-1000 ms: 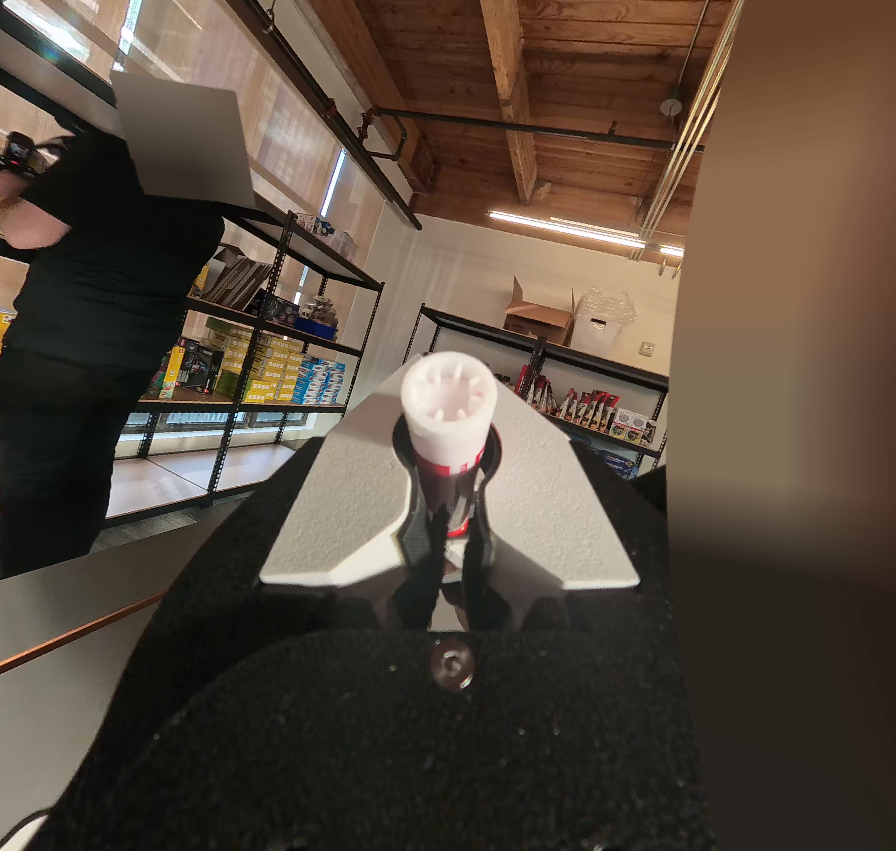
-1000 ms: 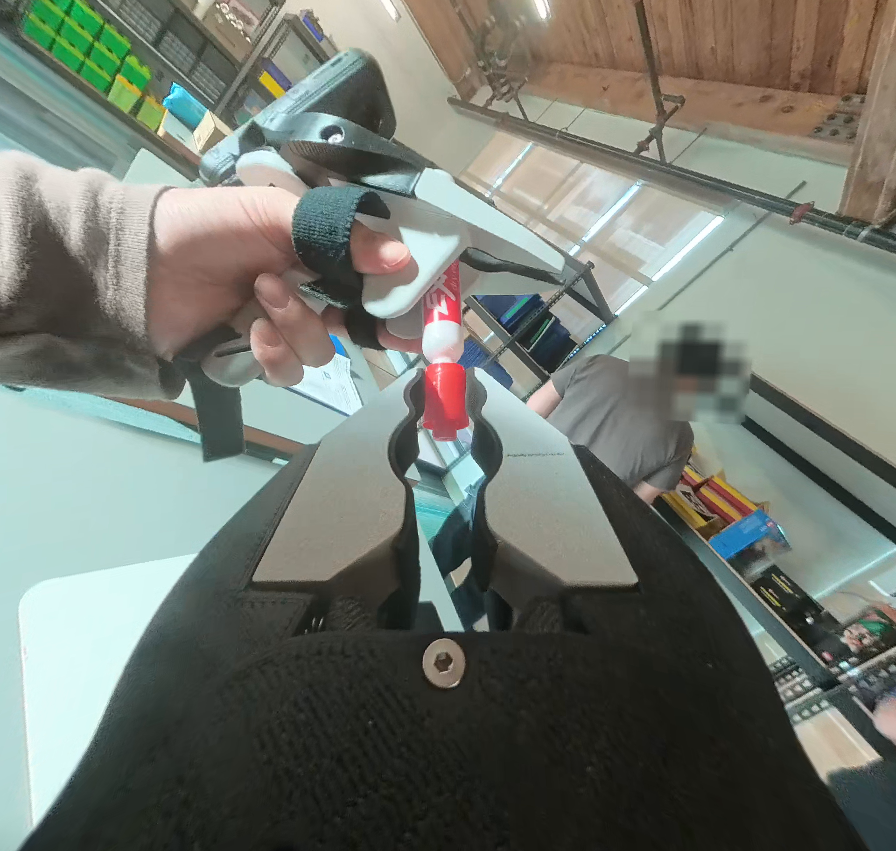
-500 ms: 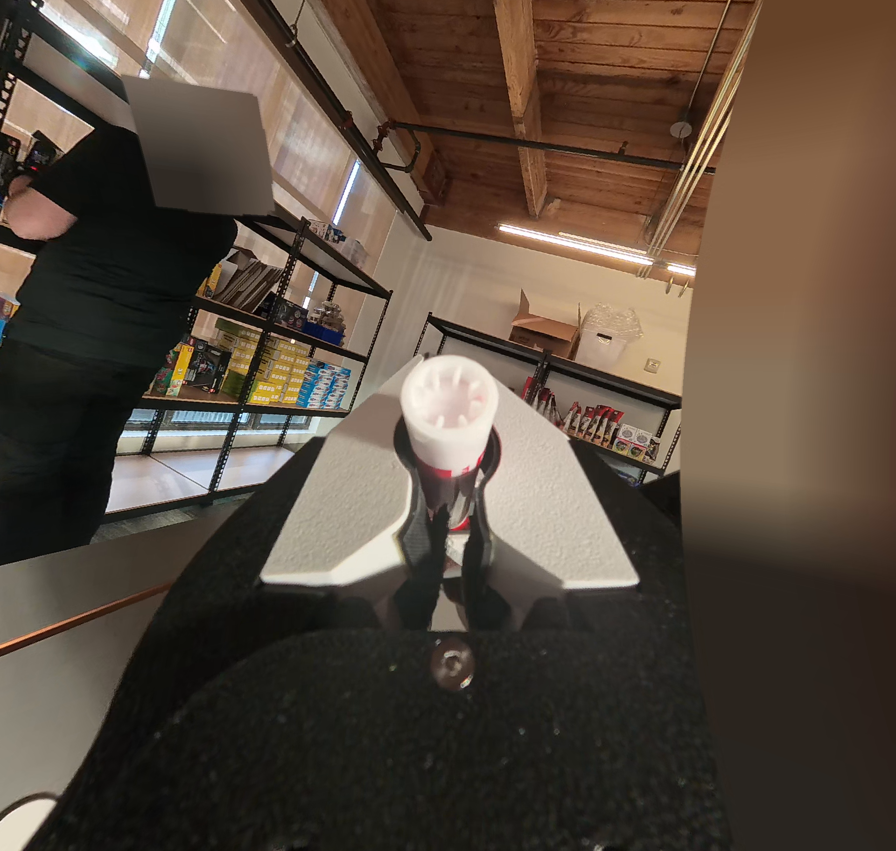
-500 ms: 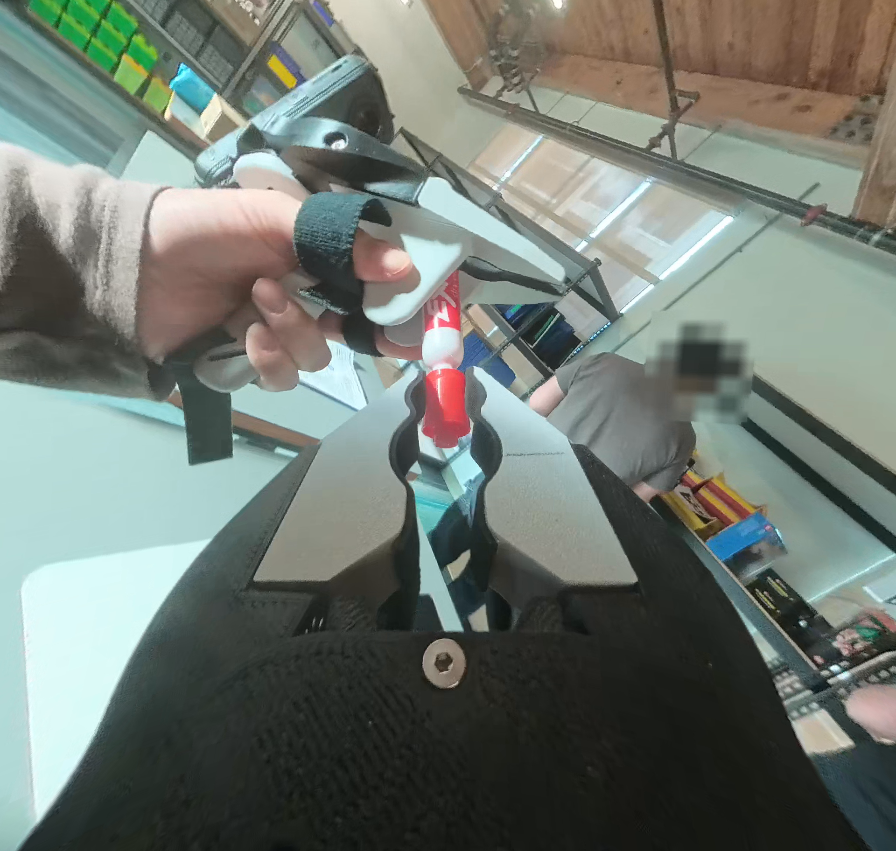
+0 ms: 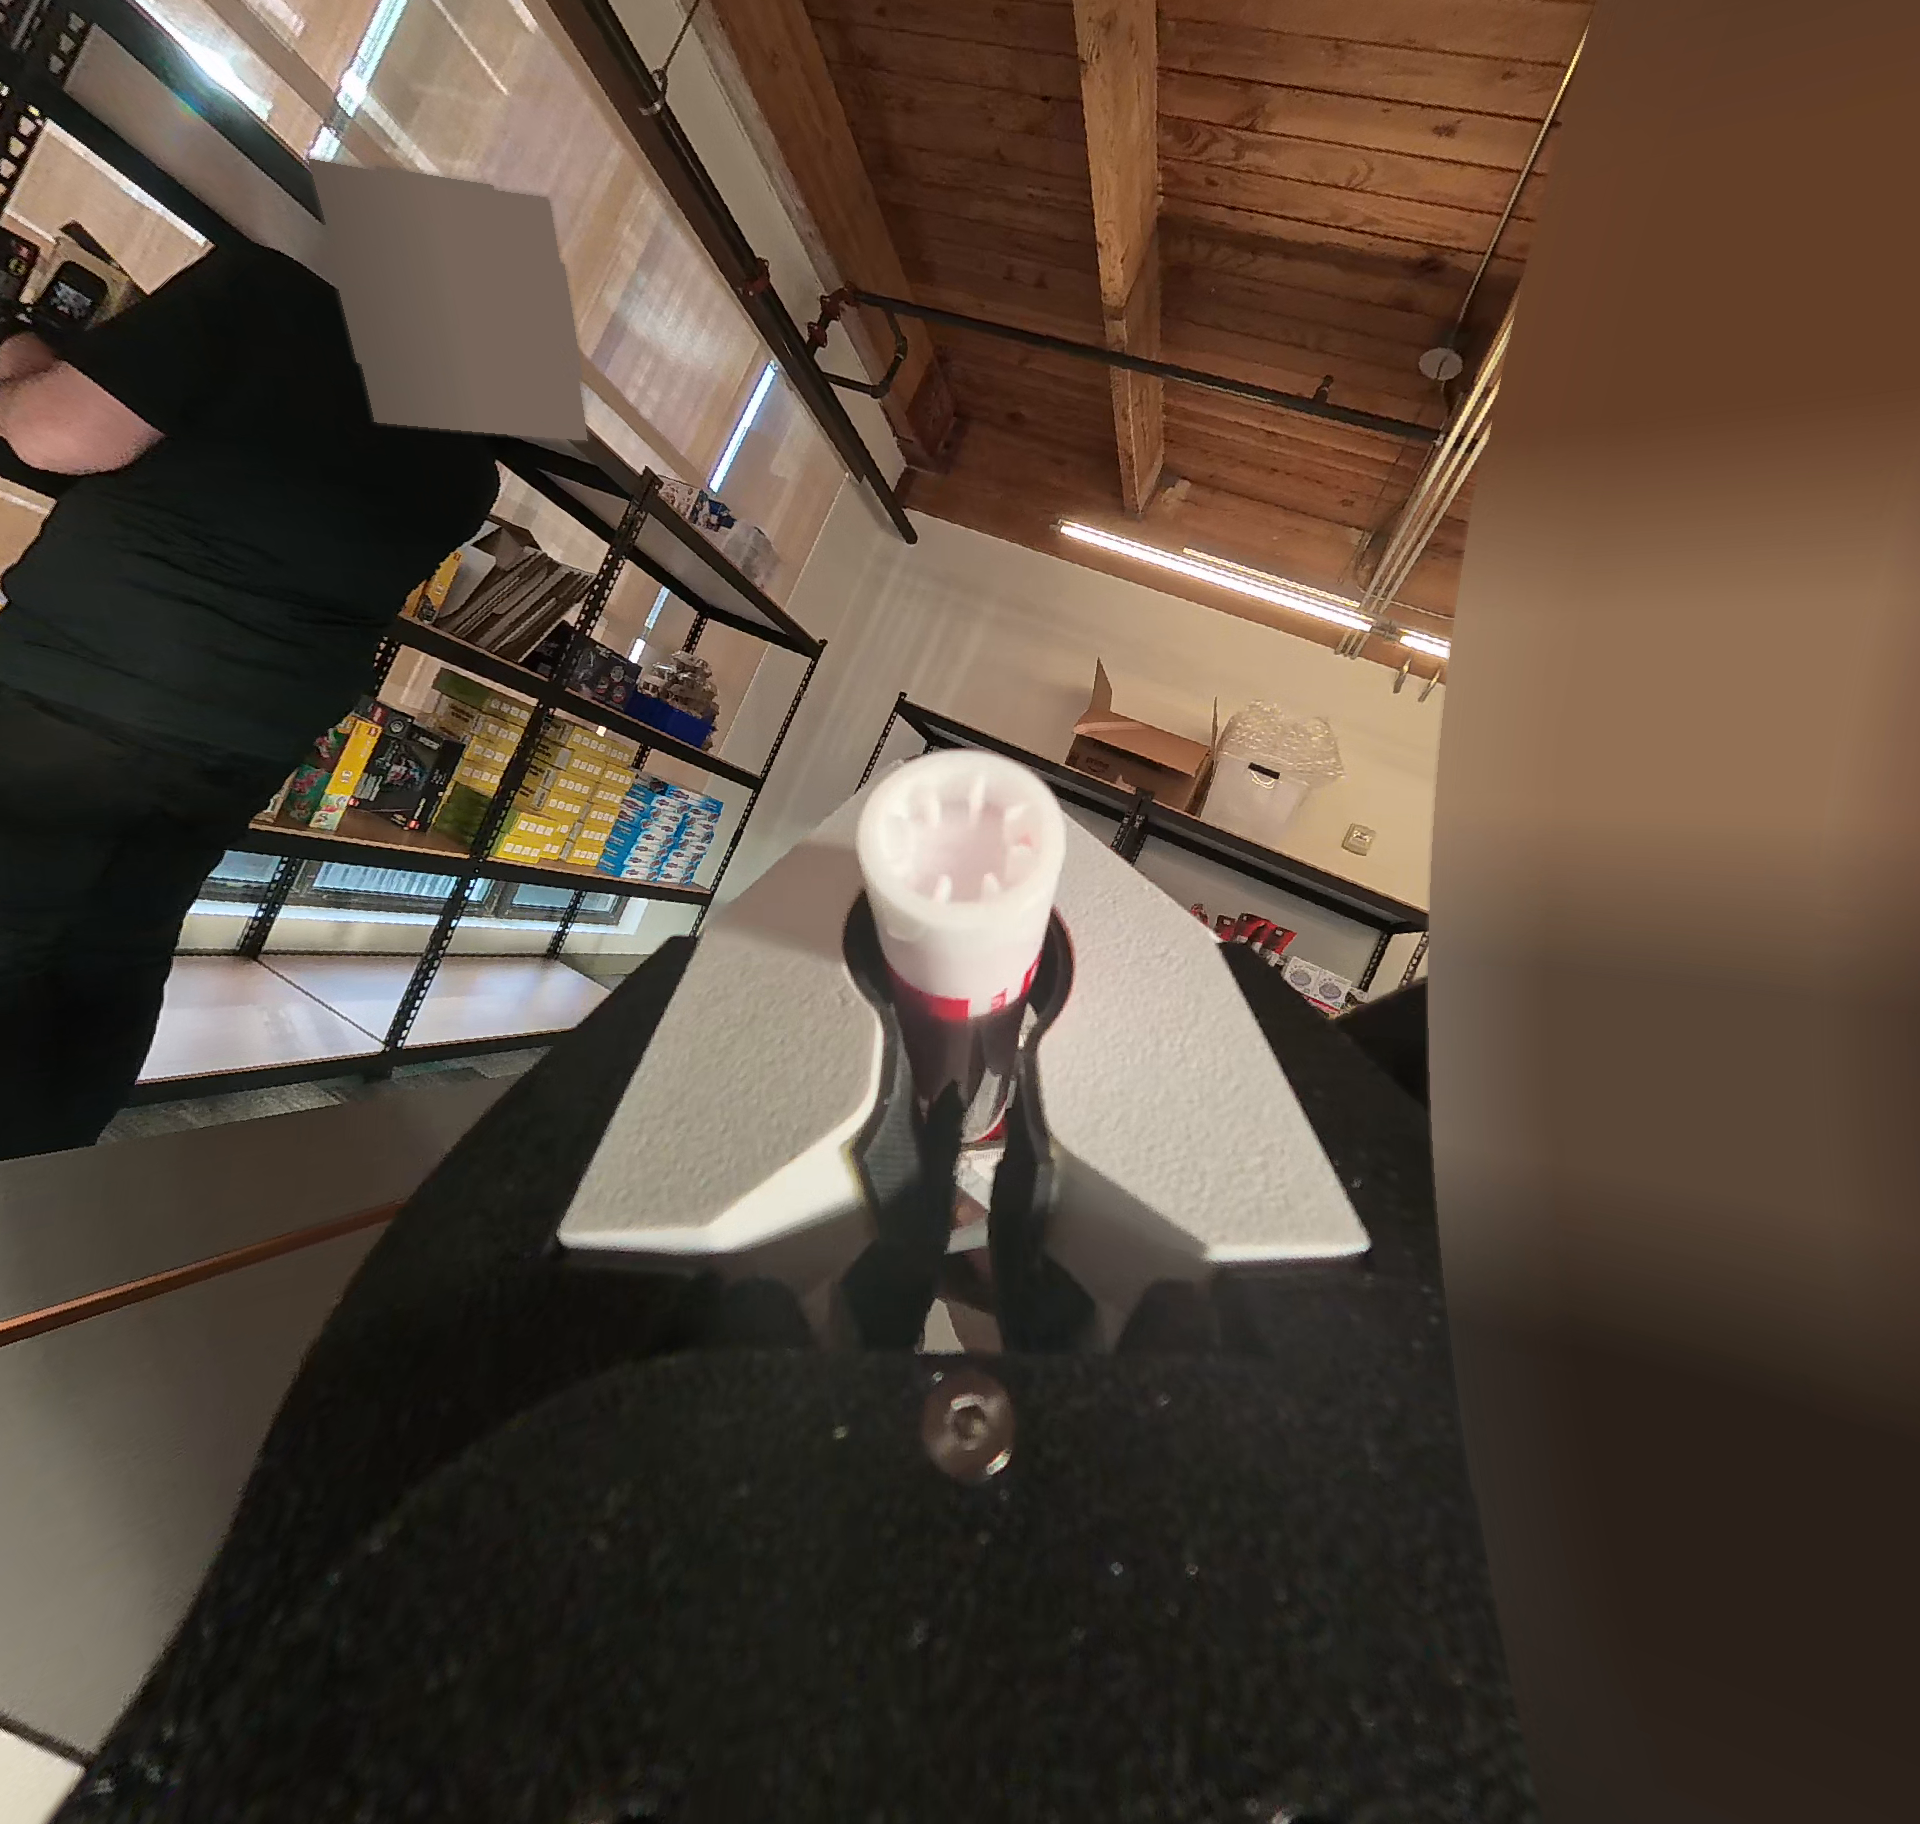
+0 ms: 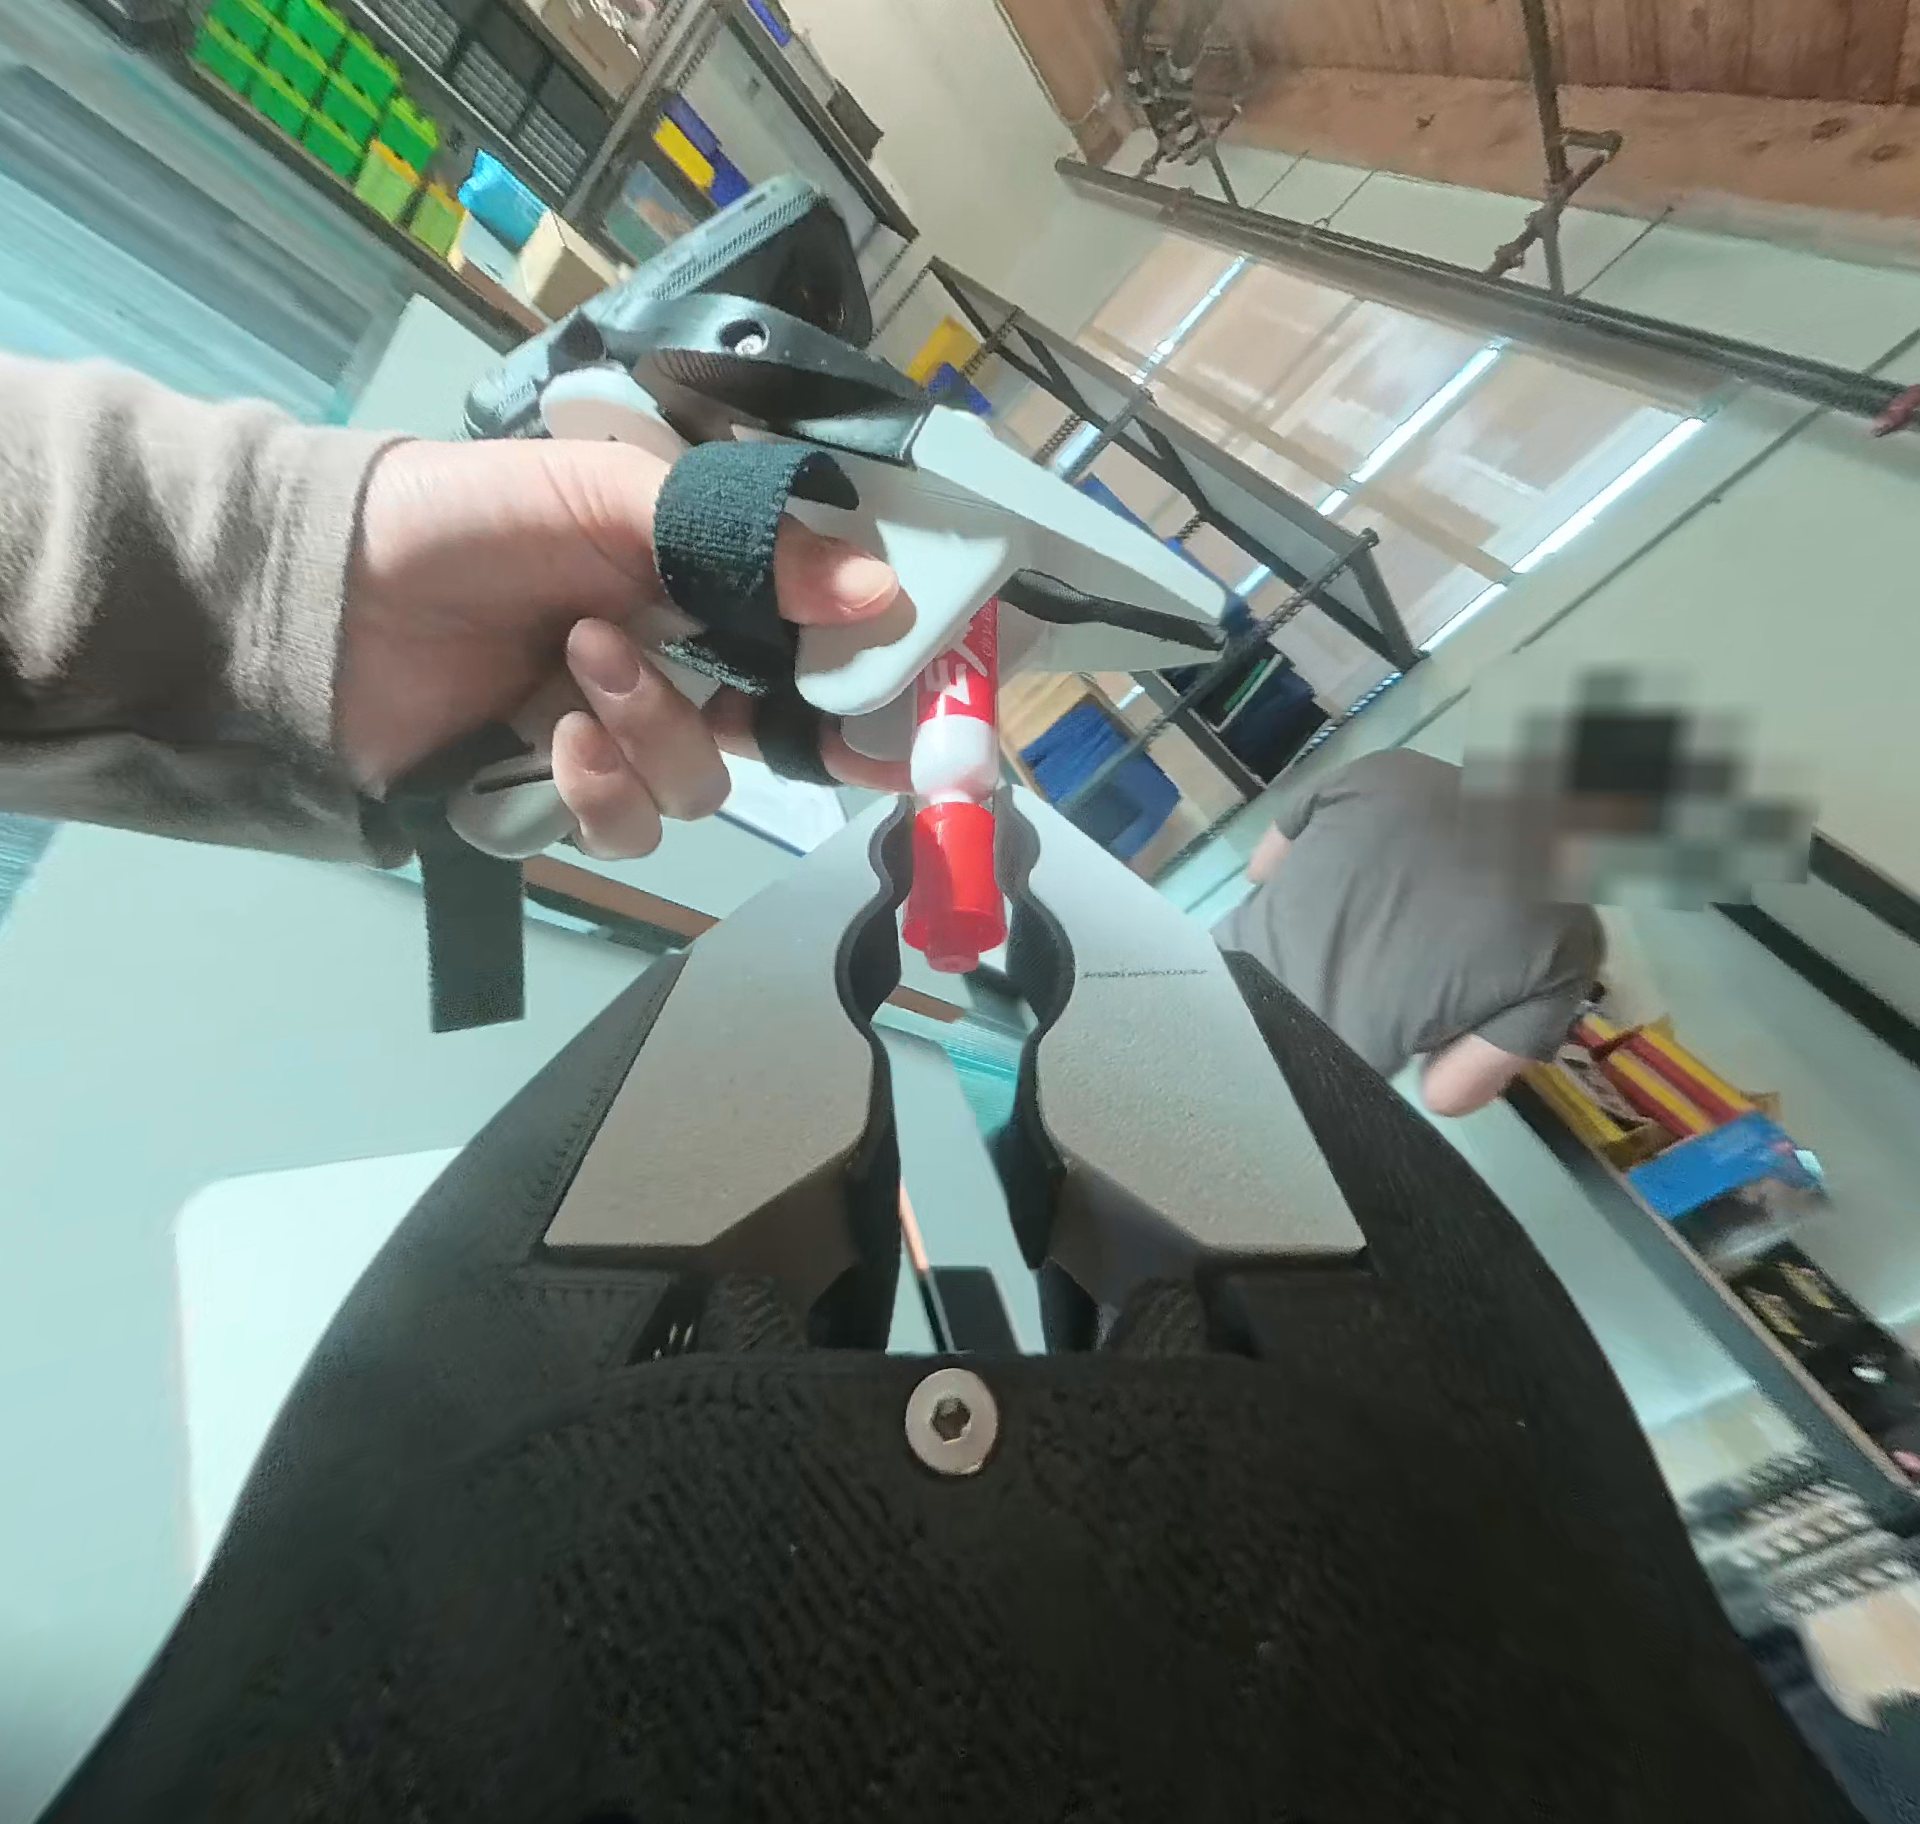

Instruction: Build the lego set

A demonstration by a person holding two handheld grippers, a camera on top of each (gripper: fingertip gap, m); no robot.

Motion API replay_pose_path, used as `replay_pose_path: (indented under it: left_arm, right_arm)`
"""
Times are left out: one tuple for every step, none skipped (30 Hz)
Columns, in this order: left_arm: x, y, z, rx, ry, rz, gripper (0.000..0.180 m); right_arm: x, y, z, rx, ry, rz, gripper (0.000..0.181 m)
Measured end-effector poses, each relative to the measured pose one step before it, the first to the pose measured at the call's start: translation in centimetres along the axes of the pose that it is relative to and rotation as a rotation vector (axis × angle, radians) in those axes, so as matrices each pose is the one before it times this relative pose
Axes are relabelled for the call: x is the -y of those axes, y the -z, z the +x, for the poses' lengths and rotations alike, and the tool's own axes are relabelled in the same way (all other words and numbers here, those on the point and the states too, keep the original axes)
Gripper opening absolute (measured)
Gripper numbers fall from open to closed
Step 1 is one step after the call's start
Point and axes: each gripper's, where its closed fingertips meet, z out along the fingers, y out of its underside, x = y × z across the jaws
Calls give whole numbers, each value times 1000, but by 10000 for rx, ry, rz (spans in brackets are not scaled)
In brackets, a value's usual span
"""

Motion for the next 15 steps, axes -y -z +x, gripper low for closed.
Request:
replay_pose_path:
  left_arm:
    - [21, 36, -5, -8, 37, 50, 9]
    - [38, -19, -79, -20, 92, 61, 9]
    - [-6, 32, -110, -11, 85, 43, 9]
    - [16, 55, -149, 10, 73, 38, 9]
    - [72, -59, -93, 50, 50, 56, 9]
    - [28, 19, -62, 14, 39, 72, 9]
    - [33, 30, 0, -25, 25, 25, 9]
    - [48, 54, -168, 50, 10, 14, 9]
    - [211, 48, -165, 59, 90, 176, 9]
    - [296, 28, -47, -23, 211, 294, 9]
    - [256, 64, -153, -62, 288, 283, 9]
    - [279, 84, -260, -14, 297, 339, 9]
    - [213, 612, -692, -15, 273, 316, 8]
    - [279, 156, -398, 9, 297, 319, 8]
    - [259, 138, -373, 3, 269, 302, 8]
  right_arm:
    - [53, -25, -12, 146, -341, 57, 12]
    - [30, -44, 46, 65, -240, 33, 11]
    - [16, -51, 27, 1, -95, 24, 11]
    - [-2, -66, -18, -5, -61, 13, 11]
    - [-15, -59, -16, -10, -58, 26, 11]
    - [-27, -36, -25, -2, -95, 67, 11]
    - [21, -4, -31, -3, -105, 104, 12]
    - [-30, -81, -63, 4, -44, 58, 12]
    - [-81, -128, -52, -2, 14, 17, 12]
    - [-31, -95, -28, -3, -8, 59, 13]
    - [-21, -43, 8, 7, -91, 91, 13]
    - [-12, -90, 41, -6, -110, 73, 13]
    - [-77, -105, 79, -43, -93, 26, 14]
    - [-136, -104, 173, -71, -136, 11, 15]
    - [-160, -91, 195, -53, -190, 31, 17]
